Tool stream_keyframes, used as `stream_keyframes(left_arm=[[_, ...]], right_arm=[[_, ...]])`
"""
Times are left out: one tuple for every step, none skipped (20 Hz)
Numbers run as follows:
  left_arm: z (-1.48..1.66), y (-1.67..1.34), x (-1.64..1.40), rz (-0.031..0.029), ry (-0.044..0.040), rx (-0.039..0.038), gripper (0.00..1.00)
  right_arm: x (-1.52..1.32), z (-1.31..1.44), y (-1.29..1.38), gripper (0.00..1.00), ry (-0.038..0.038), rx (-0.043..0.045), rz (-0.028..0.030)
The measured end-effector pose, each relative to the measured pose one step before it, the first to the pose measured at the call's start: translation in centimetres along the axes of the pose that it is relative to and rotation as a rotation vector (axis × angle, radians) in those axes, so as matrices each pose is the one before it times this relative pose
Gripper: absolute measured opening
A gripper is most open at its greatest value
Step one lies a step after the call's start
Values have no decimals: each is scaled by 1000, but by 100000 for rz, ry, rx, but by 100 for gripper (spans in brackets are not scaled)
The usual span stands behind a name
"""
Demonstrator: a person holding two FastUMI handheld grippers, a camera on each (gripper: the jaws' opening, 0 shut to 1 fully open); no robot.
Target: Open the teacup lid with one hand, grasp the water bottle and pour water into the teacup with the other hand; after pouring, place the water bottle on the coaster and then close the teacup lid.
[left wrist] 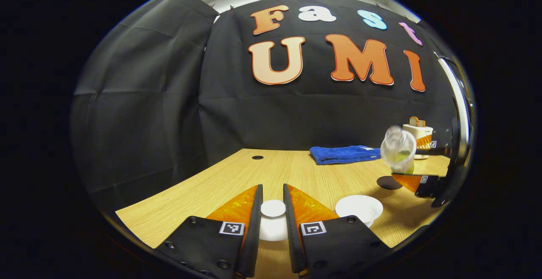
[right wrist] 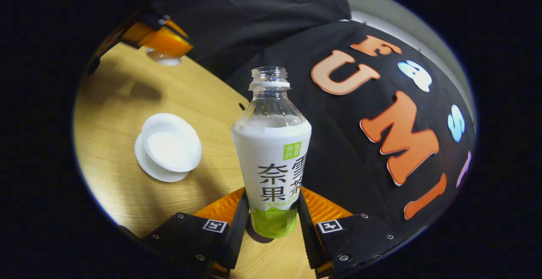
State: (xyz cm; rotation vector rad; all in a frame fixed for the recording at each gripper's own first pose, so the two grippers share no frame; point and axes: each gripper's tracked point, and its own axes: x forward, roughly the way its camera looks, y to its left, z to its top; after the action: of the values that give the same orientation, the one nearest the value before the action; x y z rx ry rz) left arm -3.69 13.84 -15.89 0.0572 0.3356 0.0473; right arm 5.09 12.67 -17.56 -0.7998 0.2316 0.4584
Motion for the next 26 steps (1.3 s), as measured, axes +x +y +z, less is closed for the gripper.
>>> stream_keyframes(left_arm=[[28,-12,10,-6,-192,-238,34],[105,-79,19,-23,-153,-168,34],[42,-61,-203,-144,-27,-50,34],[77,-92,-106,-127,-134,45,34],[-114,-73,-70,-197,-17,-119,34],[-80,3,-10,-176,187,-117,34],[-68,60,50,41,342,-102,34],[-62,45,-95,31,379,-30,34],[-72,101,-63,210,200,-83,34],[48,-62,-37,-26,19,-104,34],[68,-23,-13,64,-244,-151,34],[44,-127,-62,-337,-169,-173,34],[17,-69,-64,-91,-116,-89,34],[38,-37,-55,-88,-30,-65,34],[-81,-98,148,-91,-49,129,34],[-29,-71,-5,-119,-30,197,34],[-13,-122,-221,-277,42,280,34],[-25,-139,40,-84,158,122,34],[-29,-89,70,-323,171,-103,34],[-102,-108,126,-85,501,-99,34],[-167,-252,-99,-445,579,-299,34],[-122,-205,-1,-503,245,-272,34],[-20,-123,-86,-267,177,-73,34],[38,-50,-77,-222,-3,341,31],[26,-60,5,-63,-39,346,31],[118,-95,-37,-319,-138,314,34]], right_arm=[[357,-228,-772,63,254,6368,-1380],[198,-274,-731,64,158,6888,-1103],[329,-259,-672,63,-177,7710,-278],[253,-120,-724,64,-578,8757,-288],[176,-145,-1116,64,386,8432,-431],[203,-294,-854,63,1193,6808,-399],[282,-168,-686,63,659,5408,-1291],[16,94,-541,63,416,4805,-929],[-253,266,-263,63,234,5522,-506],[-49,19,-202,63,-297,6626,337],[546,-959,-839,64,626,7020,255],[450,-849,-481,63,1503,6772,404],[418,-742,-540,63,1923,5707,21],[312,-543,-370,63,1661,4243,-399],[286,-486,-183,64,1621,2083,-432],[241,-413,-172,63,1155,811,-446],[202,-498,-56,63,1103,176,597],[275,-448,146,63,617,-3,678],[406,-516,-202,64,651,-162,296],[241,-404,79,64,847,-324,138],[364,-283,227,64,560,-61,231],[187,-221,208,63,546,-38,492],[184,-359,-56,64,515,-146,113],[250,-313,19,64,613,-455,205],[273,-345,154,64,851,-801,378],[245,-347,33,63,805,-1094,95]])
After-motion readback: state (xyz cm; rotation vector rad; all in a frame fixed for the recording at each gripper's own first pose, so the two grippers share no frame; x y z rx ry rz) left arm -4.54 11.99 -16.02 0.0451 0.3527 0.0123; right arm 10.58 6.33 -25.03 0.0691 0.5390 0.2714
